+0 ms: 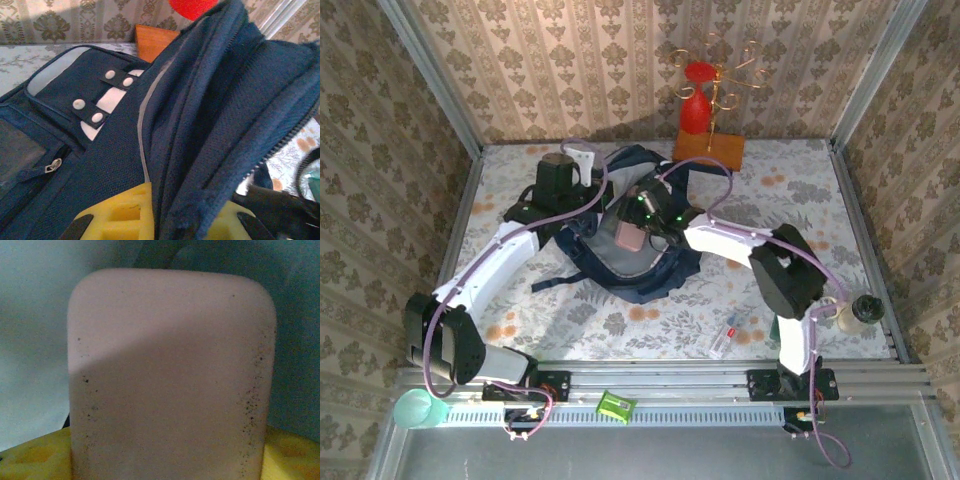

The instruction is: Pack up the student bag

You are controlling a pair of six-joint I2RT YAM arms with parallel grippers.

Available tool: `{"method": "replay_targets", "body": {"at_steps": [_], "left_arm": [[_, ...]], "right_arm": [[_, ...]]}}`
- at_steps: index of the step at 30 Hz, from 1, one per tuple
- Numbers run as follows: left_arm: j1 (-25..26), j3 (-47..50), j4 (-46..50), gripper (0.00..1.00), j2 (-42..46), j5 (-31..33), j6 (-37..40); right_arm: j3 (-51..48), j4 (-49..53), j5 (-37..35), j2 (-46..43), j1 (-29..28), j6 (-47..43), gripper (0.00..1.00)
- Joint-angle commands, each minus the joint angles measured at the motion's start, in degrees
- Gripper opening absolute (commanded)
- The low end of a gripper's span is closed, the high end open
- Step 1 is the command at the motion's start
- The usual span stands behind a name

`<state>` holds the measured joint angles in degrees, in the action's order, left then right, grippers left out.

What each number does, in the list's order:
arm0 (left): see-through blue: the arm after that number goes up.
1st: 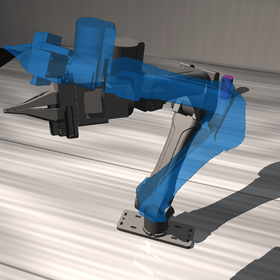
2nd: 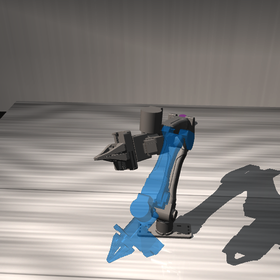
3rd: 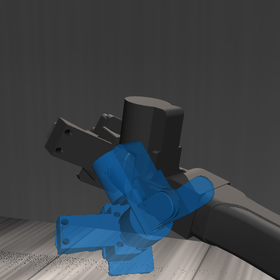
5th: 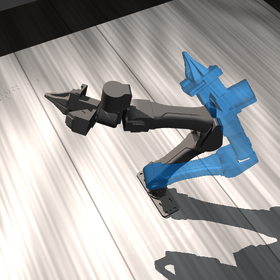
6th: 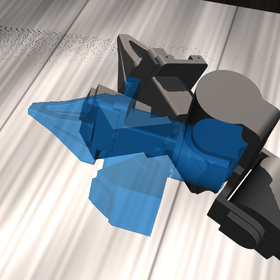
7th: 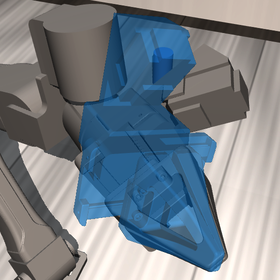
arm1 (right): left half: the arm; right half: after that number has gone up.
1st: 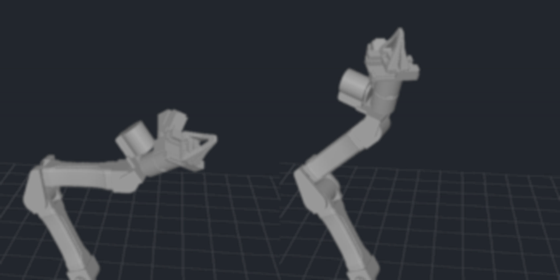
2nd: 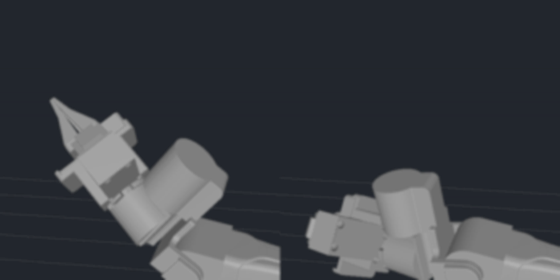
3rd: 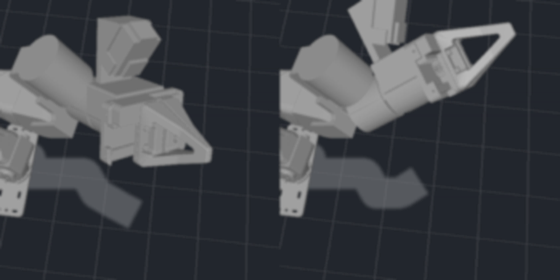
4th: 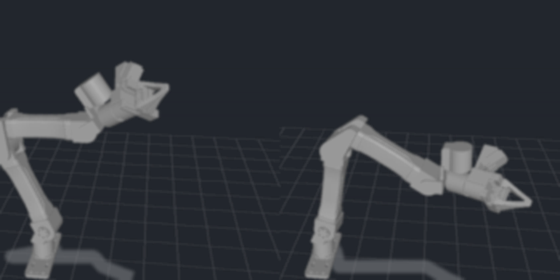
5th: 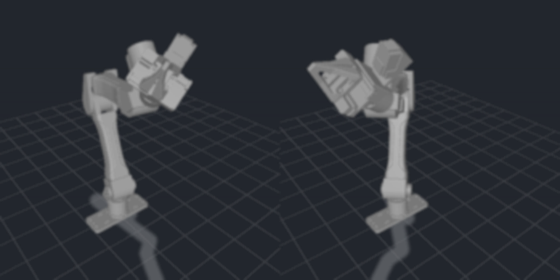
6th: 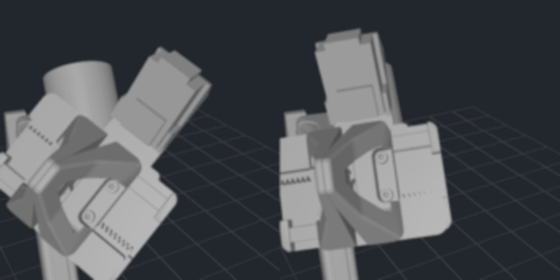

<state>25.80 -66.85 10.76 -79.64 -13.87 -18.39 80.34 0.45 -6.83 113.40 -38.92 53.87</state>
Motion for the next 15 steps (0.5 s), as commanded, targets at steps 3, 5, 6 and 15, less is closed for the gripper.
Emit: {"method": "replay_targets", "body": {"at_steps": [3, 5, 6, 15], "left_arm": [[-3.1, -4.3, -8.1, 0.0, 2.7, -2.1, -0.2], [-4.0, -3.3, -8.5, 0.0, 2.7, -2.2, -0.8], [-4.4, -2.5, -9.3, 0.0, 2.8, -2.2, -1.4], [-5.1, 4.1, -13.2, 0.0, 3.5, -2.6, -3.6]], "right_arm": [[8.0, -5.7, -2.1, 2.3, 0.3, 0.2, 0.84], [6.3, -4.1, -1.5, -0.9, 0.0, -4.6, 0.94], [4.2, -3.6, -1.2, -3.3, 0.0, -6.3, 0.96], [-15.3, 17.2, -5.9, -28.9, 2.6, -19.0, 1.0]]}}
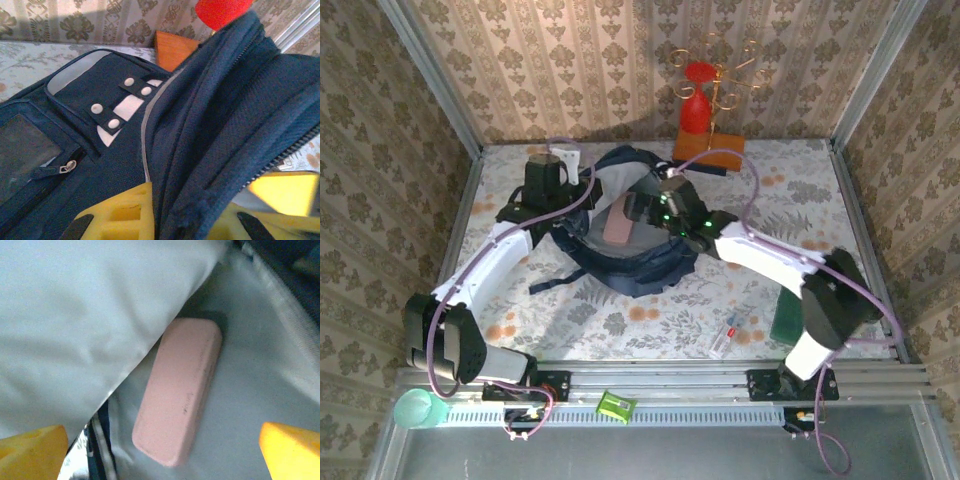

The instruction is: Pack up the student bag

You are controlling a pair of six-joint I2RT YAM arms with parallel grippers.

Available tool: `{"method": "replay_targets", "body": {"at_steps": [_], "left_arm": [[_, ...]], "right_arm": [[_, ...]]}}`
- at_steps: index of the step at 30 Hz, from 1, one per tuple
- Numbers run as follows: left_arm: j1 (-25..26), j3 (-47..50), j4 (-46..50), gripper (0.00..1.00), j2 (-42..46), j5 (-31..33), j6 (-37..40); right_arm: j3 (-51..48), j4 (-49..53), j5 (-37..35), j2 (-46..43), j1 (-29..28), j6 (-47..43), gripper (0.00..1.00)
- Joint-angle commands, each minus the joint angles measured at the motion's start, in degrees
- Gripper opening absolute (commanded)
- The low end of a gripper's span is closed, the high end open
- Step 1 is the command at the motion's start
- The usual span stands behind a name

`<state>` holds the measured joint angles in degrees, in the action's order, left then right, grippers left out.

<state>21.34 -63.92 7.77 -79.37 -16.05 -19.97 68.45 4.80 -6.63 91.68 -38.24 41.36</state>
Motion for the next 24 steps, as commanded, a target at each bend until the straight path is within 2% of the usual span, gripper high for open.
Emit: {"method": "replay_targets", "body": {"at_steps": [1, 4, 5, 7, 10, 13, 15, 21, 24], "left_arm": [[-0.4, 2.6, -11.2, 0.0, 3.6, -0.5, -2.2], [-0.2, 5.3, -13.4, 0.0, 4.0, -0.4, -2.9], [-0.1, 5.7, -13.9, 0.0, 4.0, -0.4, -3.0], [0.1, 6.3, -14.4, 0.0, 3.7, -0.5, -3.0], [0.2, 6.5, -14.9, 0.0, 3.5, -0.8, -3.0], [0.2, 6.9, -15.1, 0.0, 3.9, -1.2, -2.7], [0.1, 7.4, -15.4, 0.0, 4.3, -0.6, -2.5], [-0.4, 8.0, -15.8, 0.0, 5.3, -0.7, -2.2], [-0.6, 8.5, -16.1, 0.0, 6.0, -0.7, -2.1]], "right_arm": [[-5.6, 18.0, -9.0, -10.5, 3.2, -7.1, 1.0], [-13.6, 28.6, -16.6, -20.3, 9.0, -8.0, 1.0], [-15.8, 30.0, -17.1, -23.1, 11.6, -8.0, 1.0], [-22.3, 29.9, -15.4, -29.3, 18.4, -7.3, 1.0], [-27.9, 31.2, -12.6, -33.9, 29.6, -6.0, 1.0], [-29.7, 34.1, -10.2, -32.7, 38.0, -6.1, 1.0], [-29.9, 34.9, -7.3, -30.1, 41.4, -5.8, 1.0], [-29.7, 33.2, -1.1, -22.4, 48.0, -6.2, 1.0], [-29.2, 32.8, 1.2, -19.4, 48.4, -6.7, 1.0]]}}
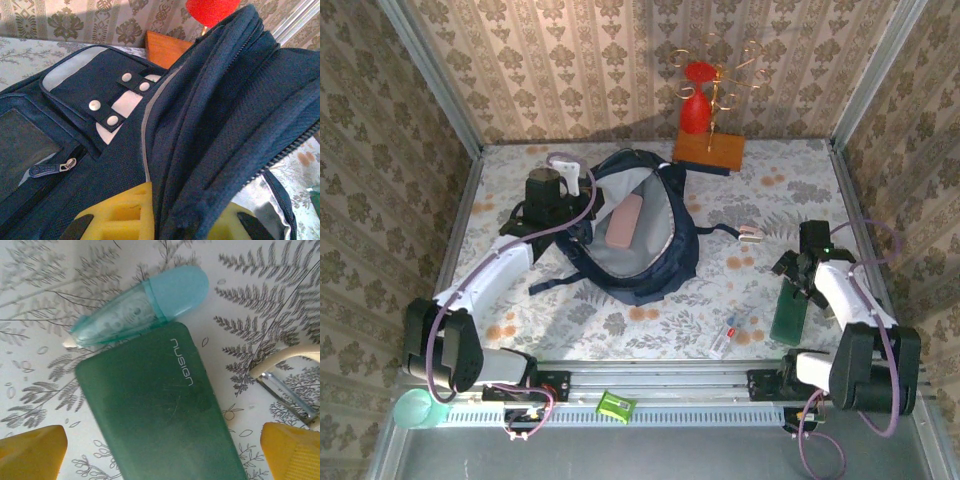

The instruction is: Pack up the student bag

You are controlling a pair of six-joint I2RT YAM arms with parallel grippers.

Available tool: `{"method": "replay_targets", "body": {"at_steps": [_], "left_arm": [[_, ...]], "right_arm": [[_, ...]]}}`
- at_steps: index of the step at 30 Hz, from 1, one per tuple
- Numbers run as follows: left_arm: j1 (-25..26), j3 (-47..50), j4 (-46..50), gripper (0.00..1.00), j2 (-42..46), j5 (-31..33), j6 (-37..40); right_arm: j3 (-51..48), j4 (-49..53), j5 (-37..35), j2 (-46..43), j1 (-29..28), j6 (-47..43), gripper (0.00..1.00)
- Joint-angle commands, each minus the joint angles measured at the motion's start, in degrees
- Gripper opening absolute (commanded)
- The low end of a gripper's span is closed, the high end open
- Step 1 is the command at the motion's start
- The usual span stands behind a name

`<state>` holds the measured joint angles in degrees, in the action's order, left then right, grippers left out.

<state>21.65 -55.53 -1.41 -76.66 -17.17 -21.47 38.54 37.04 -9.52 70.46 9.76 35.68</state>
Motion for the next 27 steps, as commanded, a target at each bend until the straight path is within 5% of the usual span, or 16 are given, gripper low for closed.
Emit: {"method": "replay_targets", "body": {"at_steps": [1, 5, 16, 27], "left_arm": [[-1.1, 0.3, -7.0, 0.0, 3.4, 0.5, -0.6], [-1.5, 0.3, -6.9, 0.0, 3.5, 0.5, -0.6], [-1.6, 0.5, -7.0, 0.0, 2.5, 0.2, -0.6], [-1.7, 0.6, -7.2, 0.0, 2.5, -0.1, -0.4]], "right_arm": [[0.7, 0.5, 4.9, 2.7, 0.5, -1.1, 1.0], [0.3, -0.5, 7.4, 5.2, -0.9, -1.2, 1.0], [8.2, 1.8, -1.0, 15.4, -20.4, 2.2, 0.89], [11.5, 5.8, -2.4, 20.6, -20.9, -3.6, 0.98]]}}
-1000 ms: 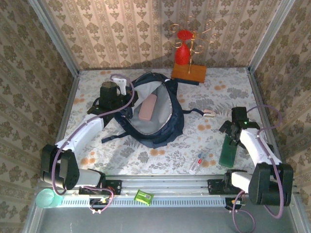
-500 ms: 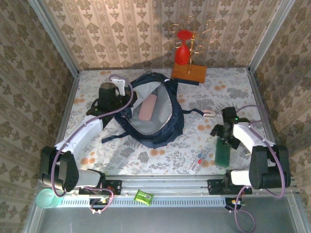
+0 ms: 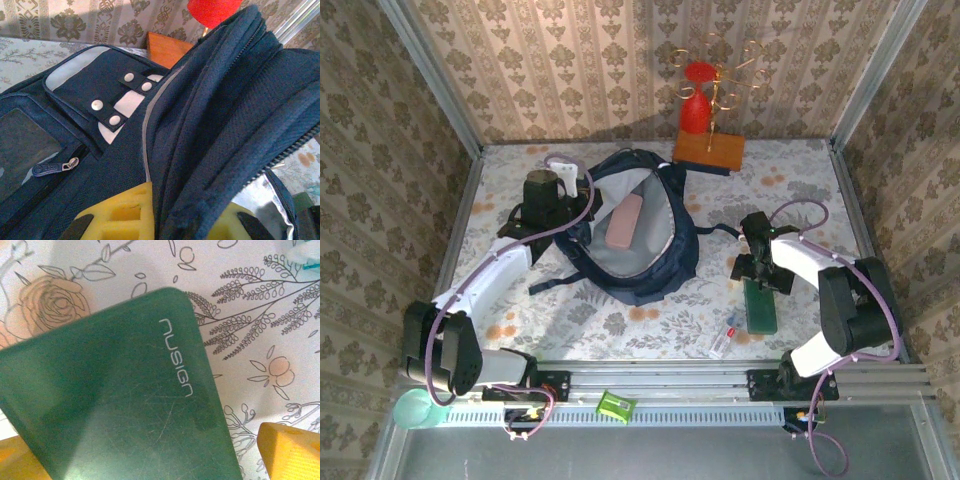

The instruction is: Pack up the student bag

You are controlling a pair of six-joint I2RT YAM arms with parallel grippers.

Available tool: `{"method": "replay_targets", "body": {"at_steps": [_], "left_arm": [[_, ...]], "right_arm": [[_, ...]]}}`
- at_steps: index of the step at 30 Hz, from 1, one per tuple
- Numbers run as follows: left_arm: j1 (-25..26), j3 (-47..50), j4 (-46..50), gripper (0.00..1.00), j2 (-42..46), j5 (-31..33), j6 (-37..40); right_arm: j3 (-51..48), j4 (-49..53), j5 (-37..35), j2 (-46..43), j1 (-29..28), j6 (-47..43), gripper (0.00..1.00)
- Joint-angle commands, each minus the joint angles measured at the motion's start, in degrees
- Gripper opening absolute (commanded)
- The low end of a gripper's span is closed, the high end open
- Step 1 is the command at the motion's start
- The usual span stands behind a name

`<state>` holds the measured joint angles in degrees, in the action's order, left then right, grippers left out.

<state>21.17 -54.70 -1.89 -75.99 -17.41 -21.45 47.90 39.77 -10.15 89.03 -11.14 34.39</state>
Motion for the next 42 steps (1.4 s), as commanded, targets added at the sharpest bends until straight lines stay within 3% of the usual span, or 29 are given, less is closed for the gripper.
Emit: {"method": "replay_targets", "body": {"at_steps": [1, 8, 9, 12, 17, 20, 23, 28, 32, 36, 42], "left_arm": [[-1.2, -0.2, -6.8, 0.0, 1.8, 0.2, -0.5], [-1.2, 0.2, -6.5, 0.0, 2.6, 0.5, -0.3], [-1.2, 0.2, -6.4, 0.0, 2.7, 0.6, -0.4], [-1.2, 0.4, -6.3, 0.0, 2.8, 0.5, -0.6], [-1.1, 0.3, -6.4, 0.0, 2.7, 0.2, -1.1], [-1.0, 0.1, -6.4, 0.0, 2.6, 0.3, -1.2], [-0.7, 0.0, -6.4, 0.0, 2.7, 0.2, -1.5], [-0.3, -1.6, -6.1, 0.0, 3.0, 0.3, -1.7], [0.2, -5.5, -4.2, 0.0, 3.4, -0.7, -1.3], [0.6, -8.3, -3.1, 0.0, 4.9, -0.9, -1.0], [1.1, -13.3, -0.7, 0.0, 5.2, -1.6, 0.8]], "right_arm": [[2.8, 3.1, -1.1, 2.7, 0.1, -2.8, 0.97], [6.4, 1.7, 4.9, 8.1, 0.3, -6.7, 0.85], [6.8, 1.6, 5.1, 7.6, 0.2, -7.2, 0.78], [7.2, 1.2, 2.5, 2.8, 0.3, -8.9, 0.61], [12.4, 6.7, -3.9, -8.7, 0.1, -11.0, 0.52], [16.4, 6.9, 1.9, -15.6, -1.6, -9.0, 0.48], [17.9, -0.6, 13.2, -17.4, -7.0, -2.2, 0.48], [22.9, -18.5, 21.6, -9.9, -19.8, 9.9, 0.47], [28.9, -27.7, 23.3, 0.9, -24.3, 16.6, 0.47], [31.8, -31.9, 19.6, 10.2, -24.7, 23.5, 0.47], [35.5, -32.9, 2.6, 16.6, -24.0, 25.9, 0.49]]}}
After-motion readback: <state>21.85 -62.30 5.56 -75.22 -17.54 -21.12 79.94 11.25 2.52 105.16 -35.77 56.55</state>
